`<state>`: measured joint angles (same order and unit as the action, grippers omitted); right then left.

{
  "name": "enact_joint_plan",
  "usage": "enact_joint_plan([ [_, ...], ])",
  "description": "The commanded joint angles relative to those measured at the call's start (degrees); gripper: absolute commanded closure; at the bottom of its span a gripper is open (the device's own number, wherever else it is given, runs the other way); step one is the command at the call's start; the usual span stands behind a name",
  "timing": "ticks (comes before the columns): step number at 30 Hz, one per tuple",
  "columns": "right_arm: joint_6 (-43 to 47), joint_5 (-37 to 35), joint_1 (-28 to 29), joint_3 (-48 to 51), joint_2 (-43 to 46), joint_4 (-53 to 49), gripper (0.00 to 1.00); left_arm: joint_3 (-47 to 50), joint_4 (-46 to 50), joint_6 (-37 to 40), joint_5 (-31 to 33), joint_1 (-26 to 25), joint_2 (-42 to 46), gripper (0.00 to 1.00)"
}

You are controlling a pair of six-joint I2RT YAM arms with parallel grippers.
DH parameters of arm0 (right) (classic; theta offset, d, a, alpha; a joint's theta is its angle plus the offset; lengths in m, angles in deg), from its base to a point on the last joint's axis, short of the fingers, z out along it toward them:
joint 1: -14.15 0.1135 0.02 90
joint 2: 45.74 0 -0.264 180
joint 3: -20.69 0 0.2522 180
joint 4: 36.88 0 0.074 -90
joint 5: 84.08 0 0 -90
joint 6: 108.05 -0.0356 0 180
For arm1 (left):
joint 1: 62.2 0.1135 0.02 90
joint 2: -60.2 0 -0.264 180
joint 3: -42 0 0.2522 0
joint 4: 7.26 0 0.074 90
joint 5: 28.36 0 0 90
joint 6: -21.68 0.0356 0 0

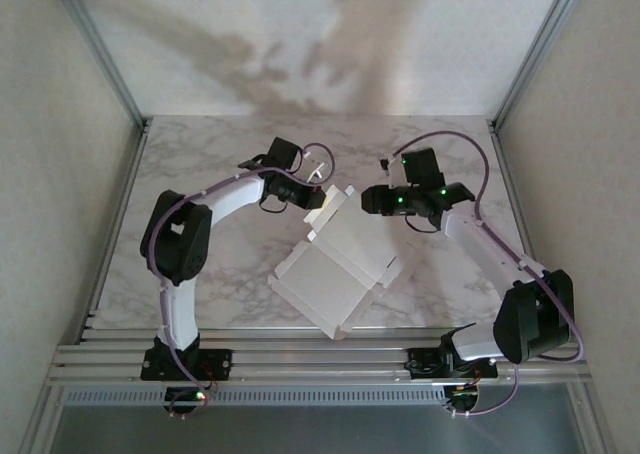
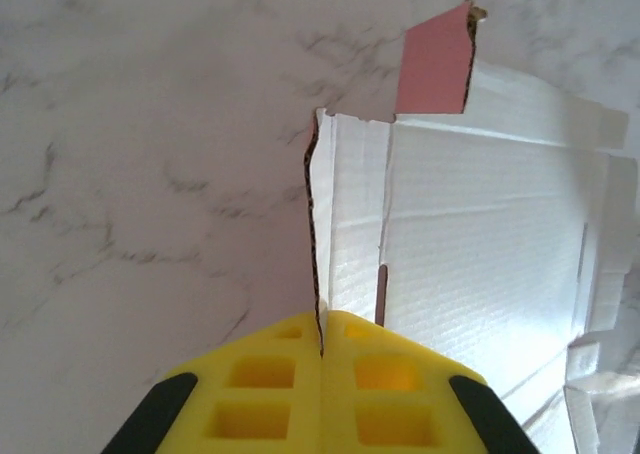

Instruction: Fold the paper box

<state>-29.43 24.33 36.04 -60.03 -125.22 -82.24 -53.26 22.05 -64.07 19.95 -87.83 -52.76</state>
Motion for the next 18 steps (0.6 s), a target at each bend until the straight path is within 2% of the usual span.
enact_joint_plan([
  [1, 7.1, 1.9, -1.3, -3.3, -0.3, -9.4, 0.51, 5.3, -11.3, -1.5, -3.6, -0.2, 4.1, 0.94],
  [5, 11.2, 1.4, -3.2, -6.6, -1.1, -11.6, 0.47, 11.1, -17.8, -0.9, -4.7, -0.3, 7.5, 0.89],
  [8, 14.2, 4.5, -4.8, -8.6, -2.8, -13.1, 0.41, 14.1, -20.6, 0.7, -6.0, -0.3, 8.5, 0.87],
  [13, 17.5, 10.8, -6.8, -9.9, -7.2, -13.5, 0.4, 19.1, -27.8, 1.8, -8.4, -0.3, 10.1, 0.9],
  [18, 18.4, 16.1, -9.1, -9.8, -10.3, -11.8, 0.41, 20.6, -28.8, 3.8, -9.1, -0.4, 10.5, 0.97],
])
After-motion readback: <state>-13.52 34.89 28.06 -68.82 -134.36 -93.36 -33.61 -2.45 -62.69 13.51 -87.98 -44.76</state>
